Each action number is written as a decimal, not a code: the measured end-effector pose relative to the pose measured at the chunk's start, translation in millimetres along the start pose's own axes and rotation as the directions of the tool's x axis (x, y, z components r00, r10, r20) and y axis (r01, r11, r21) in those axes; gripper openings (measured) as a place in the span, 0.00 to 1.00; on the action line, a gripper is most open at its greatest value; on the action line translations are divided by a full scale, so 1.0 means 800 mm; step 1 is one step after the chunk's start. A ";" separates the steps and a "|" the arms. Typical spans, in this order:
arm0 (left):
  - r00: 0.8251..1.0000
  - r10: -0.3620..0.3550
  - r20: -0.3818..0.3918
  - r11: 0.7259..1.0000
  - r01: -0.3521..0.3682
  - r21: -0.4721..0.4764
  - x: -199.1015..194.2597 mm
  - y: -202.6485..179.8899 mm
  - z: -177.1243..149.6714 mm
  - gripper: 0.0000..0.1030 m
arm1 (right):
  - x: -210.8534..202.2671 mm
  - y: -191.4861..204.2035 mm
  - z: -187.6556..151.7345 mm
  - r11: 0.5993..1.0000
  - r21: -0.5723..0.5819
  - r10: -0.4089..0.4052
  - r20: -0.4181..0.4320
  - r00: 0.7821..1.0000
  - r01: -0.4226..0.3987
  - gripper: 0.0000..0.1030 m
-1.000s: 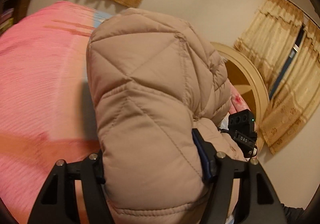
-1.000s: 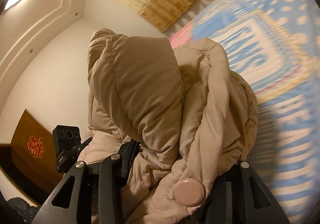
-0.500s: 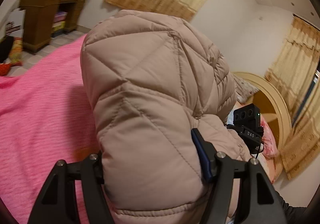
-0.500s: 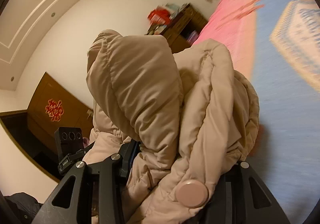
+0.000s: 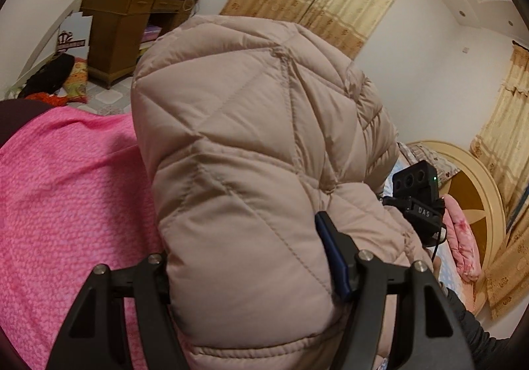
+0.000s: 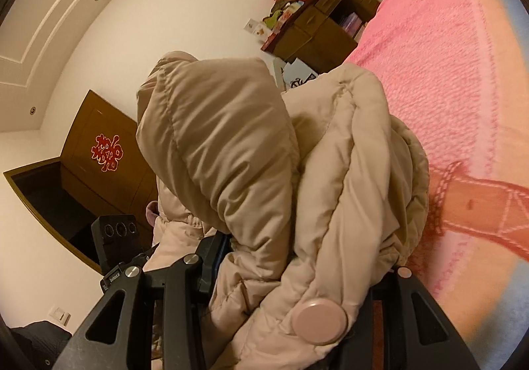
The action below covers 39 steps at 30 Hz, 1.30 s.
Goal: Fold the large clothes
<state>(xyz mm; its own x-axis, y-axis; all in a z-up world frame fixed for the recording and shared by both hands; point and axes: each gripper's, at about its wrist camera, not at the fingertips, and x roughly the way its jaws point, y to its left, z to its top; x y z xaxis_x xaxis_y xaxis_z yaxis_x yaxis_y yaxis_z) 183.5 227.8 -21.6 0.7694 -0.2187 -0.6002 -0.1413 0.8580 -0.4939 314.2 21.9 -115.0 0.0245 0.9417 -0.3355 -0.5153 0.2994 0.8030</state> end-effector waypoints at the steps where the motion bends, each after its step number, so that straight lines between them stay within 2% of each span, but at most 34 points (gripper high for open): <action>1: 1.000 0.003 0.000 1.000 -0.003 -0.002 -0.001 0.004 0.000 0.67 | 0.002 -0.001 -0.001 1.000 0.000 0.001 -0.004 1.000 -0.001 0.42; 11: 0.996 0.087 -0.015 0.994 -0.085 0.067 0.017 0.006 0.001 0.67 | 0.003 -0.001 -0.001 0.999 0.025 -0.027 -0.033 0.999 0.028 0.42; 14: 0.994 0.105 -0.027 0.992 -0.103 0.067 0.028 0.011 0.001 0.71 | 0.004 -0.012 -0.006 0.998 0.047 -0.043 -0.039 0.998 0.045 0.42; 20: 0.988 0.147 -0.045 0.987 -0.143 0.073 0.033 0.024 -0.010 0.85 | 0.005 -0.024 -0.011 0.996 0.077 -0.052 -0.047 0.998 0.056 0.45; 25: 0.980 0.194 -0.039 0.977 -0.190 0.094 0.036 0.033 -0.017 1.00 | 0.016 -0.022 -0.009 0.990 0.047 -0.130 -0.074 0.989 0.133 0.51; 29: 0.983 0.178 -0.051 0.982 -0.174 0.073 0.040 0.049 -0.014 1.00 | 0.019 -0.024 -0.010 0.982 0.021 -0.187 -0.083 0.979 0.189 0.56; 32: 0.974 0.224 -0.025 0.967 -0.219 0.127 0.037 0.039 -0.014 1.00 | 0.021 -0.023 -0.008 0.977 0.002 -0.210 -0.101 0.973 0.211 0.56; 37: 0.975 0.219 -0.033 0.971 -0.214 0.110 0.037 0.044 -0.016 1.00 | 0.020 -0.021 -0.008 0.972 0.005 -0.233 -0.096 0.968 0.235 0.57; 39: 0.970 0.241 -0.025 0.965 -0.237 0.111 0.032 0.041 -0.017 1.00 | 0.020 -0.020 -0.011 0.971 0.018 -0.235 -0.096 0.967 0.238 0.58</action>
<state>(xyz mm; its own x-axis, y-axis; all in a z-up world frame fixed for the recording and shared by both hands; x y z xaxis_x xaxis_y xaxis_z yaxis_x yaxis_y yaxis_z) 189.8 243.9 -61.8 0.6969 -0.0174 -0.7169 -0.2489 0.9317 -0.2646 315.4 31.3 -137.3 0.0629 0.8259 -0.5603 -0.4795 0.5174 0.7088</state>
